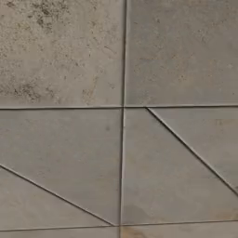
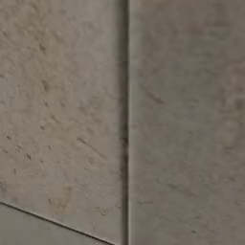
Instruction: Take the cheese, steak, and lemon from the fridge and place them on the plate on the dining counter to create an appetizer plate.
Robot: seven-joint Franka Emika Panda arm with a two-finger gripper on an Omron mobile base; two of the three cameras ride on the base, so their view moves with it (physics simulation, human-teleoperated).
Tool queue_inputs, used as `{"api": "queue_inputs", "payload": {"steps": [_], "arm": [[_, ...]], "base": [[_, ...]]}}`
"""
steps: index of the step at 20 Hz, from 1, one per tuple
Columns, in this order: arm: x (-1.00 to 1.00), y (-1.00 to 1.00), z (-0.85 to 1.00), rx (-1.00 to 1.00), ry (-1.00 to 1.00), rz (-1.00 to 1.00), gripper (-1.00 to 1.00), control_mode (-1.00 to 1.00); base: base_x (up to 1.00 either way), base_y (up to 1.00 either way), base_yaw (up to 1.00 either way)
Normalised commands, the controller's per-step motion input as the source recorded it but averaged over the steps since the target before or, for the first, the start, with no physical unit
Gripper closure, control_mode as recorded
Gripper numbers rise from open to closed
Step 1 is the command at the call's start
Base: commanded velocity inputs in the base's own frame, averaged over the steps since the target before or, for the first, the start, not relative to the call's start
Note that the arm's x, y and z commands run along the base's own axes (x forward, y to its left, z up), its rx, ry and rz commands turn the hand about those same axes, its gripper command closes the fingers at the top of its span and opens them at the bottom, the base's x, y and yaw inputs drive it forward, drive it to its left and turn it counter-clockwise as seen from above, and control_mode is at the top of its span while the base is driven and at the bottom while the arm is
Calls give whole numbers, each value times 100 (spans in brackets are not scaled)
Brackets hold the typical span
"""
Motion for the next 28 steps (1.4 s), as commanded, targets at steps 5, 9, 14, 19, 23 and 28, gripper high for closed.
{"api": "queue_inputs", "payload": {"steps": [5, 9, 14, 19, 23, 28], "arm": [[0, 0, 0, 0, 0, 0, -100, 100], [0, 0, 0, 0, 0, 0, -100, 100], [0, 0, 0, 0, 0, 0, -100, 100], [0, 0, 0, 0, 0, 0, -100, 100], [0, 0, 0, 0, 0, 0, -100, 100], [0, 0, 0, 0, 0, 0, -100, 100]], "base": [[80, 100, 0], [99, 100, 0], [100, 100, 0], [55, 100, 0], [15, 100, 0], [16, 100, 0]]}}
